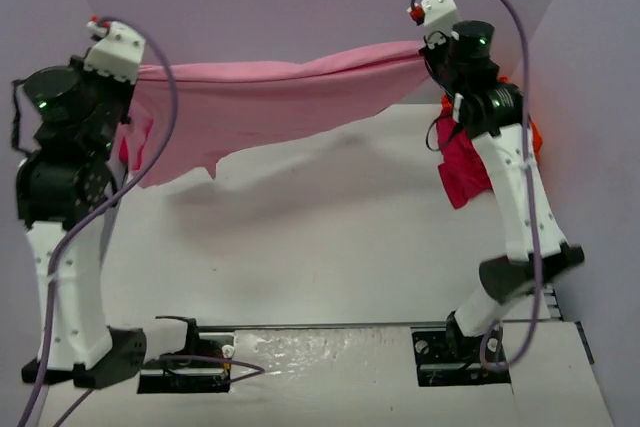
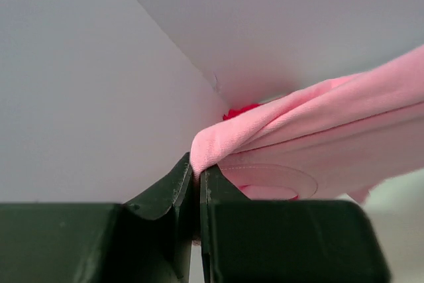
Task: Fold and stack the t-shirts
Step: Flatten the tshirt out
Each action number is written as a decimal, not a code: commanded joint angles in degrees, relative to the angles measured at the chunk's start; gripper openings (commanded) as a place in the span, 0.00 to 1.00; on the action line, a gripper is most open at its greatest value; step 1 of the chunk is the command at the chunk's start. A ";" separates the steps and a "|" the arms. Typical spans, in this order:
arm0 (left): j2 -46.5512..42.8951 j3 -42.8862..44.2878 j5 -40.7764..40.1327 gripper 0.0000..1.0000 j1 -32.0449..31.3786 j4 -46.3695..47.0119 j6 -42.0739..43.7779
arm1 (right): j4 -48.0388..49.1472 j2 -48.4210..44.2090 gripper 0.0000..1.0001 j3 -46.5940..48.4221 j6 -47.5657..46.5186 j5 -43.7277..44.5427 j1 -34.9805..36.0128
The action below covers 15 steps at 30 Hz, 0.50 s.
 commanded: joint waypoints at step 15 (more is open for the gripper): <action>-7.89 27.60 10.44 0.00 -0.31 -19.27 -5.06 | -4.15 -38.83 0.00 -21.50 1.79 -17.70 1.54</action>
